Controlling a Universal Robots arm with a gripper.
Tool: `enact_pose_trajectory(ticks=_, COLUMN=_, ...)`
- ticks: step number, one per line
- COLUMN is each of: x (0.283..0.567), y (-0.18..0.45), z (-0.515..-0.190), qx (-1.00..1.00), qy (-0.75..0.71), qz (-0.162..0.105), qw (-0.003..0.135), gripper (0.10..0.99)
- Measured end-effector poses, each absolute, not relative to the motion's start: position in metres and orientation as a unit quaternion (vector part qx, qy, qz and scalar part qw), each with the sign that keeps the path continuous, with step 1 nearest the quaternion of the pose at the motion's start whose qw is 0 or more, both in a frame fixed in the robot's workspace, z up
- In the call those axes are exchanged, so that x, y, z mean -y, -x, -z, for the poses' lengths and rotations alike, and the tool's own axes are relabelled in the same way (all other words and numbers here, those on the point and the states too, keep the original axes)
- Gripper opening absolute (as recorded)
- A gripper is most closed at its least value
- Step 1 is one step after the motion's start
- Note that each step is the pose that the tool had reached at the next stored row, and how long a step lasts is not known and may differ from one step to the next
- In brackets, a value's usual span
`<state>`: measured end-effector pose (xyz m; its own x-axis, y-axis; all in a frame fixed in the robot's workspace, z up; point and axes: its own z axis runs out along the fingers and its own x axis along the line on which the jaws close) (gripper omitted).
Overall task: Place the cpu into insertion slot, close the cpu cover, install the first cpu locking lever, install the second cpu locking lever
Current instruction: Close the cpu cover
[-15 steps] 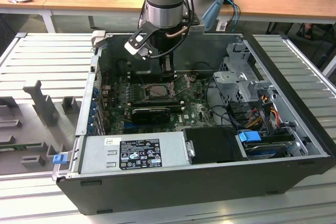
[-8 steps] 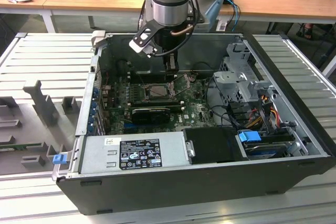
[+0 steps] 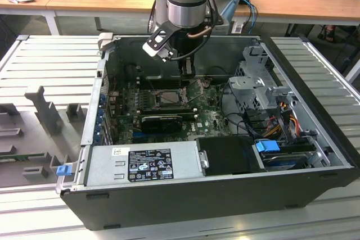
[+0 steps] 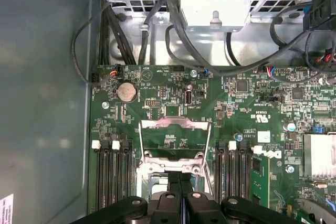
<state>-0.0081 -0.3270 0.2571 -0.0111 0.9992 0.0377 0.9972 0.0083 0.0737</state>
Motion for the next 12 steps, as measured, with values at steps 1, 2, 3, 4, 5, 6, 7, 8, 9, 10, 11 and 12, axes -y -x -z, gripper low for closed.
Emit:
enact_pose_trajectory(ticks=1, x=0.327, y=0.007, z=-0.257, qx=-0.710, qy=-0.703, qz=-0.039, qw=0.013, gripper=0.106)
enact_pose_trajectory(ticks=2, x=0.327, y=0.006, z=-0.257, qx=-0.710, qy=-0.703, qz=-0.040, qw=0.013, gripper=0.106)
enact_pose_trajectory(ticks=3, x=0.327, y=0.005, z=-0.257, qx=-0.710, qy=-0.703, qz=-0.040, qw=0.013, gripper=0.106)
enact_pose_trajectory(ticks=4, x=0.327, y=0.004, z=-0.257, qx=-0.710, qy=-0.703, qz=-0.040, qw=0.013, gripper=0.106)
enact_pose_trajectory(ticks=5, x=0.327, y=0.002, z=-0.257, qx=-0.710, qy=-0.703, qz=-0.040, qw=0.013, gripper=0.106)
enact_pose_trajectory(ticks=6, x=0.327, y=0.000, z=-0.257, qx=-0.710, qy=-0.703, qz=-0.040, qw=0.013, gripper=0.106)
enact_pose_trajectory(ticks=7, x=0.327, y=-0.001, z=-0.257, qx=-0.710, qy=-0.703, qz=-0.039, qw=0.013, gripper=0.106)
enact_pose_trajectory(ticks=8, x=0.327, y=-0.004, z=-0.257, qx=-0.710, qy=-0.703, qz=-0.039, qw=0.013, gripper=0.106)
enact_pose_trajectory(ticks=9, x=0.327, y=-0.005, z=-0.257, qx=-0.710, qy=-0.703, qz=-0.040, qw=0.013, gripper=0.106)
enact_pose_trajectory(ticks=10, x=0.327, y=-0.005, z=-0.257, qx=-0.710, qy=-0.703, qz=-0.040, qw=0.013, gripper=0.106)
enact_pose_trajectory(ticks=11, x=0.327, y=-0.007, z=-0.257, qx=-0.710, qy=-0.703, qz=-0.039, qw=0.013, gripper=0.106)
enact_pose_trajectory(ticks=12, x=0.327, y=-0.009, z=-0.257, qx=-0.710, qy=-0.703, qz=-0.039, qw=0.012, gripper=0.106)
